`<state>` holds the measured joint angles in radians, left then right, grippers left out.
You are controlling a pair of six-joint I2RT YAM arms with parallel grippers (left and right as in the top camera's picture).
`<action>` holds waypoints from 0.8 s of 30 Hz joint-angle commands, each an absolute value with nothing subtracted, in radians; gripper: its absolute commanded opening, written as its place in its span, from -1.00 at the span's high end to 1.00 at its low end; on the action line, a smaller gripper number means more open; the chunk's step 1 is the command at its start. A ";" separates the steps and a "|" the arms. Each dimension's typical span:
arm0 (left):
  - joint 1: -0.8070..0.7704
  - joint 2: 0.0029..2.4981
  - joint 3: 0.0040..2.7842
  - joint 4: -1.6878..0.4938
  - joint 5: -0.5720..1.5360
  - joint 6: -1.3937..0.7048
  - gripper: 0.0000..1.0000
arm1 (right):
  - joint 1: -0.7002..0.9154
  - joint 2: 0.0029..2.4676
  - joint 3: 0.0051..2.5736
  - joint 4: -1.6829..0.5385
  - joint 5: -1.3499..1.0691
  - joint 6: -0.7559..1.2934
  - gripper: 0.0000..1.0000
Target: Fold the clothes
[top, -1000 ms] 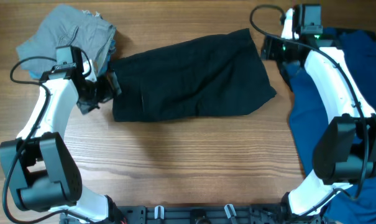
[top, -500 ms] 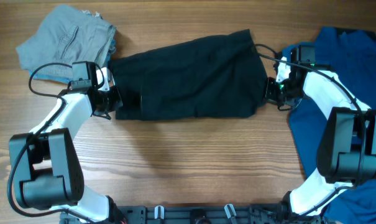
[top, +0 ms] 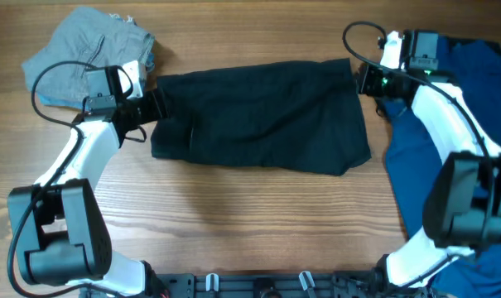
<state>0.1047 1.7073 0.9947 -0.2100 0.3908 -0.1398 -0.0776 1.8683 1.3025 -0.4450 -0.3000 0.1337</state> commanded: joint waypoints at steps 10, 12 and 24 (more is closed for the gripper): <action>0.107 1.702 1.007 -0.118 0.394 -0.223 -0.30 | -0.112 1.991 1.315 -0.045 -0.591 0.324 0.92; 0.106 1.704 1.007 -0.112 0.397 -0.226 -0.30 | -0.133 1.979 1.319 0.052 -0.600 0.455 0.91; 0.048 1.914 1.007 0.041 0.248 -0.225 -0.23 | -0.105 2.007 1.319 -0.228 -0.532 0.211 0.26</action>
